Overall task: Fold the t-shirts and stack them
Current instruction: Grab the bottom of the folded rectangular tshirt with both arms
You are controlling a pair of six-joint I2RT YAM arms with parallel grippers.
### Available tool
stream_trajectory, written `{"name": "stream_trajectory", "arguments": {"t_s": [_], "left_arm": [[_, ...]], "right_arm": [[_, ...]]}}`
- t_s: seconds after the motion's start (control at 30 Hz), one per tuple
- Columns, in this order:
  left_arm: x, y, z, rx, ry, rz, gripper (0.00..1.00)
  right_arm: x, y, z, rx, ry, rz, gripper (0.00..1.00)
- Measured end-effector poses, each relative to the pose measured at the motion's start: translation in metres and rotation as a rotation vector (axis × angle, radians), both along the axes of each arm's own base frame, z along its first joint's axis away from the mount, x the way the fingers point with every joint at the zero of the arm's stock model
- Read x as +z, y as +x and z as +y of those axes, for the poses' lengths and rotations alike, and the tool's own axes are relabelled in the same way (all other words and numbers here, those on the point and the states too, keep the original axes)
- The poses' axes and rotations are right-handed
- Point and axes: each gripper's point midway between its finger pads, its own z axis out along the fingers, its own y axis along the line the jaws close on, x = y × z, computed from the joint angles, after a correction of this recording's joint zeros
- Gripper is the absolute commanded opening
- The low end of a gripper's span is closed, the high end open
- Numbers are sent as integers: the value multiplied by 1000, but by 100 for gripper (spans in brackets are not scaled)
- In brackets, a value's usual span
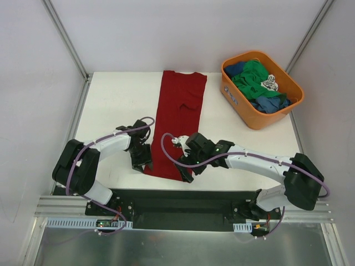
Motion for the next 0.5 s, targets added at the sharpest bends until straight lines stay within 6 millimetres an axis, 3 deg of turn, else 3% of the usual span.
{"name": "stream_trajectory", "arguments": {"t_s": [0.3,0.43,0.5], "left_arm": [[-3,-6,3,5,1,-3,39],[-4,-7,5,8,11,-2,24],[-5,-7,7,10,21,-1,11]], "right_arm": [[-28,-11,6,44,-117,27,93],[-35,-12,6,52,-149,12,92],[-36,-11,6,56,-164,-7,91]]}}
